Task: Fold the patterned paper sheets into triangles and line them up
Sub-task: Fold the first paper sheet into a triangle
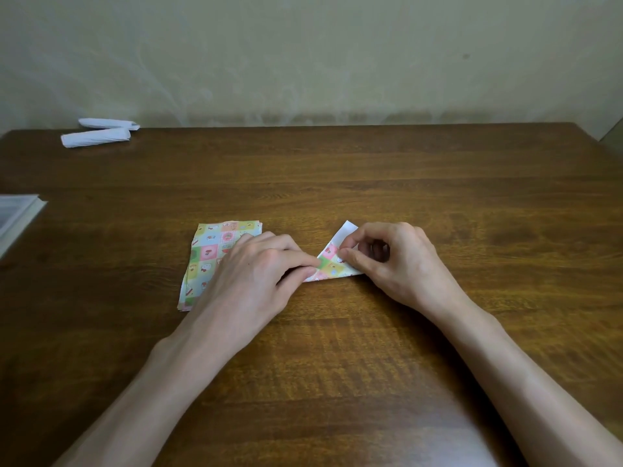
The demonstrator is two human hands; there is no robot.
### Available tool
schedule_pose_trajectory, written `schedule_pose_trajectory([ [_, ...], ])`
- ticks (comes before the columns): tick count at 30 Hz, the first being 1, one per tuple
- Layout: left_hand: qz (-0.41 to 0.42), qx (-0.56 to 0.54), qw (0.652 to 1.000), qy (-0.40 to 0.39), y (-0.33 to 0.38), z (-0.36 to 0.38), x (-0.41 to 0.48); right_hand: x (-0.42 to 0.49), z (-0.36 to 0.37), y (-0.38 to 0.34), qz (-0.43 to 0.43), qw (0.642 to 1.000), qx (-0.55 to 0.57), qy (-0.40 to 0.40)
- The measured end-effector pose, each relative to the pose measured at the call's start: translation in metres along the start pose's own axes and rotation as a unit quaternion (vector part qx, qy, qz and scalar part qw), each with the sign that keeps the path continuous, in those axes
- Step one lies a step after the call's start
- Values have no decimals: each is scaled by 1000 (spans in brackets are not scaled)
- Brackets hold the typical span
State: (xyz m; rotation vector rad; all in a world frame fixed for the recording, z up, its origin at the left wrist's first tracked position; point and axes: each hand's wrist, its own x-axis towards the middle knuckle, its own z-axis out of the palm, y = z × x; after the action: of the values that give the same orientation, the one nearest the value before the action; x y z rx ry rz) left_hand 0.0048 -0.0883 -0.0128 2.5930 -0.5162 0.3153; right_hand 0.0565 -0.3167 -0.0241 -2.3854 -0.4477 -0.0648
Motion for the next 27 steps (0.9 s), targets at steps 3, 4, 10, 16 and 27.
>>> schedule_pose_trajectory([
  [3, 3, 1, 1000, 3, -1, 0, 0, 1, 1, 0, -3, 1000, -1, 1],
  [4, 3, -1, 1000, 4, -1, 0, 0, 1, 1, 1, -2, 1000, -1, 2],
  [10, -6, -4, 1000, -2, -1, -1, 0, 1, 1, 1, 2, 1000, 0, 3],
  [16, -9, -11, 1000, -12, 1, -3, 0, 1, 1, 1, 4, 1000, -3, 0],
  [27, -11, -3, 1000, -18, -1, -3, 0, 1, 1, 0, 8, 1000, 8, 0],
])
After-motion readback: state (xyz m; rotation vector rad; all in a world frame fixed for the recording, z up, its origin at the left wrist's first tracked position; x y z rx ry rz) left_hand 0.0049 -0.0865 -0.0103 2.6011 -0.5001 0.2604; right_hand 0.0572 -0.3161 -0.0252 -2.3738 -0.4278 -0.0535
